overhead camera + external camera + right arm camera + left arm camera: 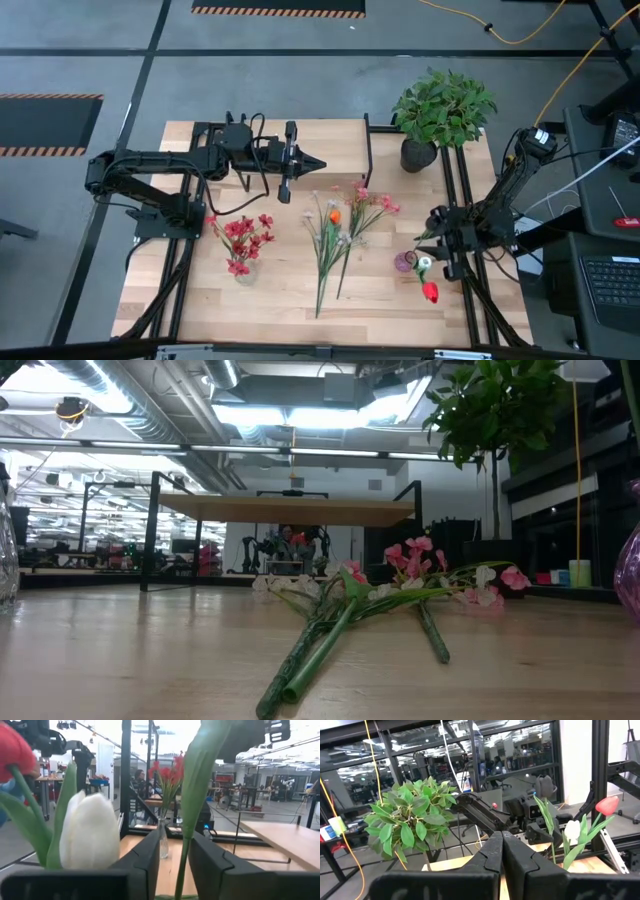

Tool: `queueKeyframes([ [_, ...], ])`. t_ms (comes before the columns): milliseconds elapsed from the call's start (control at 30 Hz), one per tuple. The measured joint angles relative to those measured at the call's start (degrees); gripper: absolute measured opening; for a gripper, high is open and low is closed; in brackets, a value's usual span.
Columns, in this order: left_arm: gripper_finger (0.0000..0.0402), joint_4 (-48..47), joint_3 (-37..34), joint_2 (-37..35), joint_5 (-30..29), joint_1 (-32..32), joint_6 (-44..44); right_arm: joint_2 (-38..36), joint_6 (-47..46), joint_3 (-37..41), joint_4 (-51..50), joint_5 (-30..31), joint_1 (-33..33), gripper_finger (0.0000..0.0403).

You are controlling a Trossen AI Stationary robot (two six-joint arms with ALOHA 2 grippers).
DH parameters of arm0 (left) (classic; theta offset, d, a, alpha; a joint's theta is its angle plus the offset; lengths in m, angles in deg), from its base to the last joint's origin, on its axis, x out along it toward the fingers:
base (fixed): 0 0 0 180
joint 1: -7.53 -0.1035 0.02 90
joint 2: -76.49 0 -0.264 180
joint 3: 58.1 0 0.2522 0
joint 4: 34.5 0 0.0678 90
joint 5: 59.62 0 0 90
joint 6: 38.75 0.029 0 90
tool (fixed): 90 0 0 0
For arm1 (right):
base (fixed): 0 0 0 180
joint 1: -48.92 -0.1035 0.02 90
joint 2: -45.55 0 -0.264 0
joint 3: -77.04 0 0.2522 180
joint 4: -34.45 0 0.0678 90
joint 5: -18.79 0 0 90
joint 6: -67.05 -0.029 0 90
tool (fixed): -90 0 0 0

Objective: Pick and place flowers into a vace then onto a shelf
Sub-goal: Put the black flower into the pink vase, then put the white flowers into the transparent vase

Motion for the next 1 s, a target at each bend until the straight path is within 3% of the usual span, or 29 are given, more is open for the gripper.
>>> queueKeyframes([
  [233, 0.0006, 0.0, 0.0, 0.0, 0.0, 0.0, 0.0, 0.0, -2.6, 0.0, -2.7, 1.4, 0.0, 0.0129],
  [433, 0.0006, 0.0, 0.0, 0.0, 0.0, 0.0, 0.0, 0.0, -2.6, -0.1, -3.0, 1.6, 0.0, 0.0131],
  [633, 0.0006, -0.2, 0.0, 0.0, 0.0, 0.0, -0.1, 0.0, -2.6, -3.3, -9.8, 4.2, -0.1, 0.0131],
  [1000, 0.0006, -1.0, 0.0, 0.0, 0.0, 0.0, -1.6, -2.0, -2.9, -5.2, -14.2, 13.4, -5.0, 0.0131],
])
